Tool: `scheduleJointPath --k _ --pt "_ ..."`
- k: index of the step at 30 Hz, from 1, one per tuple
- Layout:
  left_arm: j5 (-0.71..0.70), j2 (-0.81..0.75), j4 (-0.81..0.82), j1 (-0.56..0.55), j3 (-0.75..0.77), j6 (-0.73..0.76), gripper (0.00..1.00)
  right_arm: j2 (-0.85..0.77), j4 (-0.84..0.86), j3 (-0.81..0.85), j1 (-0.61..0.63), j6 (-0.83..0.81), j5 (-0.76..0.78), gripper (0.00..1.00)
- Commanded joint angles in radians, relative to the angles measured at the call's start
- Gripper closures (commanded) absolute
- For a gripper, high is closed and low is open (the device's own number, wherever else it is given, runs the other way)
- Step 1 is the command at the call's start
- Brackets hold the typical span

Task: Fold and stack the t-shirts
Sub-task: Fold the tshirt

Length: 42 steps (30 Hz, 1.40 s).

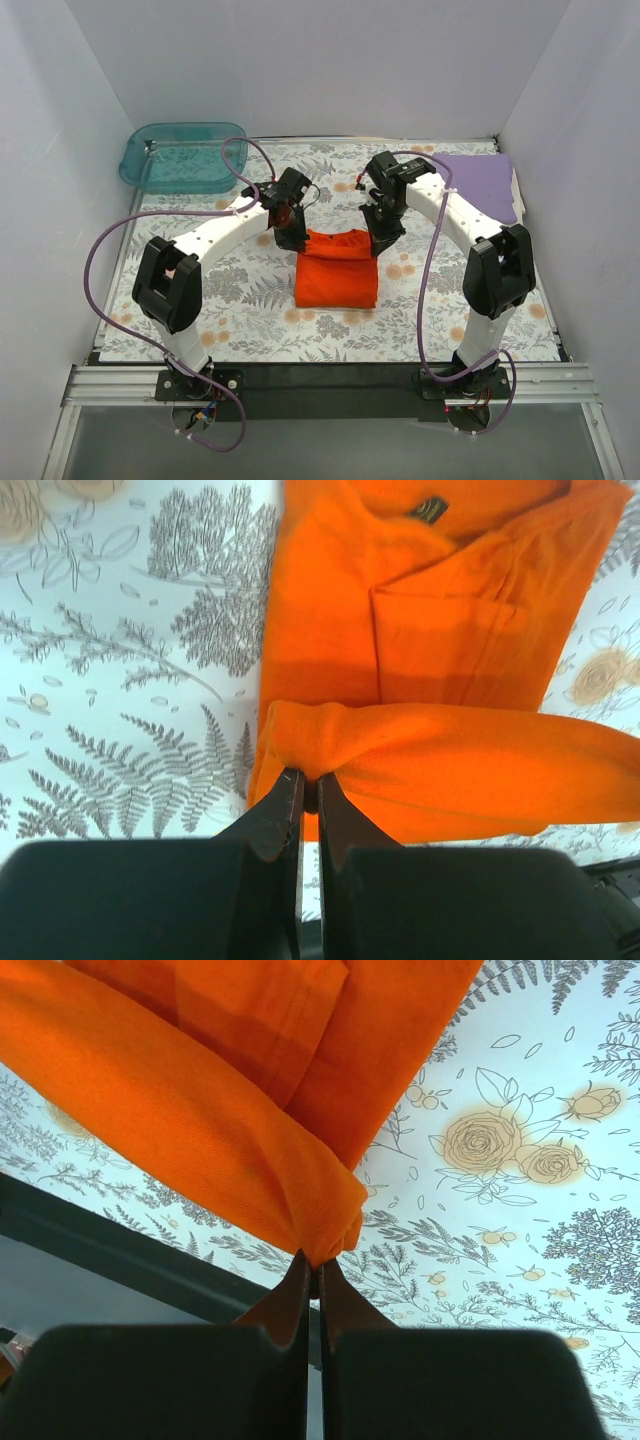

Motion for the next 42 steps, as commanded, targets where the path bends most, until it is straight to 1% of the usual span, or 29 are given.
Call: scheduleJointPath --k 1,9,17,30,33,34,35,37,38,40,41,42 --pt "-0.06 0.011 0.037 0.02 0.048 0.028 1.0 0.016 0.005 0.03 -0.021 -0.023 0.026 0.99" --pt "-0.063 0.073 0.101 0.03 0.053 0.039 1.0 0.045 0.051 0.005 -0.047 -0.023 0.043 0.99" --pt "-0.086 0.092 0.163 0.035 0.03 0.033 1.0 0.079 0.094 -0.01 -0.068 -0.028 0.055 0.99" --pt "-0.144 0.101 0.187 0.035 -0.006 -0.001 0.99 0.122 0.201 -0.062 -0.082 -0.03 0.066 0.99" --pt "-0.156 0.095 0.187 0.033 -0.003 -0.002 0.91 0.115 0.201 -0.047 -0.082 -0.03 0.067 0.99" --pt "-0.167 0.089 0.189 0.033 -0.003 -0.002 0.82 0.101 0.201 -0.035 -0.082 -0.03 0.069 0.99" --pt "-0.172 0.081 0.192 0.033 -0.004 -0.002 0.78 0.092 0.2 -0.027 -0.084 -0.031 0.069 0.91" --pt "-0.184 0.055 0.195 0.033 -0.003 -0.002 0.67 0.056 0.201 -0.01 -0.082 -0.03 0.071 0.8" --pt "-0.189 0.044 0.2 0.035 -0.003 -0.002 0.53 0.043 0.203 -0.007 -0.084 -0.031 0.069 0.71" --pt "-0.193 0.006 0.206 0.033 -0.007 -0.002 0.42 0.006 0.2 -0.002 -0.082 -0.027 0.063 0.67" --pt "-0.192 -0.011 0.215 0.033 -0.015 -0.002 0.34 -0.007 0.2 -0.005 -0.081 -0.025 0.057 0.64" --pt "-0.19 -0.026 0.219 0.033 -0.023 -0.002 0.33 -0.02 0.201 -0.01 -0.081 -0.022 0.052 0.63"
